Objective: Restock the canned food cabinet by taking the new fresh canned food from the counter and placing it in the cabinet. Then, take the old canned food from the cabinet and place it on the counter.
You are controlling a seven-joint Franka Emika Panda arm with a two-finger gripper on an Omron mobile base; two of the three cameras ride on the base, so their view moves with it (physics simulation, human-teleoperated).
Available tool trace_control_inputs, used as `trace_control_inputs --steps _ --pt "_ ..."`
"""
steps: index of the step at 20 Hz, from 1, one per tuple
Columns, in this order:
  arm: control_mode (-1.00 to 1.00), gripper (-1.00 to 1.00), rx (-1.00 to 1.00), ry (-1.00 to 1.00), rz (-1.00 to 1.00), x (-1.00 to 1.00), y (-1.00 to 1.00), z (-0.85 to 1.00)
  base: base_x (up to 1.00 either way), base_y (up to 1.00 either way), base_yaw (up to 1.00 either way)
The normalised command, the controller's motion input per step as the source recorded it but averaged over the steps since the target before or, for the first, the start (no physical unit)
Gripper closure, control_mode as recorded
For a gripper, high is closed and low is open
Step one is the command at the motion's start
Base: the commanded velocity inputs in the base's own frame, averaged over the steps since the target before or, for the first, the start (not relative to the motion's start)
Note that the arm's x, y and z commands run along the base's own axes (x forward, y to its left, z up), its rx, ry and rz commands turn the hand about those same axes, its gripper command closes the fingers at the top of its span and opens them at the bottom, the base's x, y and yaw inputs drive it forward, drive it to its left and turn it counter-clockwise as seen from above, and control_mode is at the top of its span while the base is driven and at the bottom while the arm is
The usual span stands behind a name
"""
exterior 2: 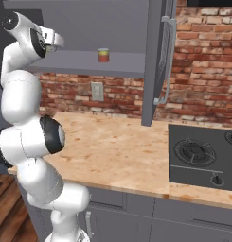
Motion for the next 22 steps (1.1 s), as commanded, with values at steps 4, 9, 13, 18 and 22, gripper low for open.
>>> trace_control_inputs --steps 4,9,13,18,22 --pt "-1.00 1.00 -0.01 0.02 0.06 -1.00 -0.94 -0.02 0.00 0.00 0.00" --pt "-1.00 1.00 -0.08 0.23 0.09 -1.00 -1.00 -0.50 0.00 0.00 0.00" --pt "-1.00 1.00 -0.19 0.41 0.12 -1.00 -1.00 -0.89 0.00 0.00 0.00" --pt "-1.00 1.00 -0.44 0.52 0.21 -0.80 -0.49 -1.00 0.00 0.00 0.00" --pt "-1.00 1.00 -0.34 0.30 0.21 0.26 0.25 -1.00 0.00 0.00 0.00"
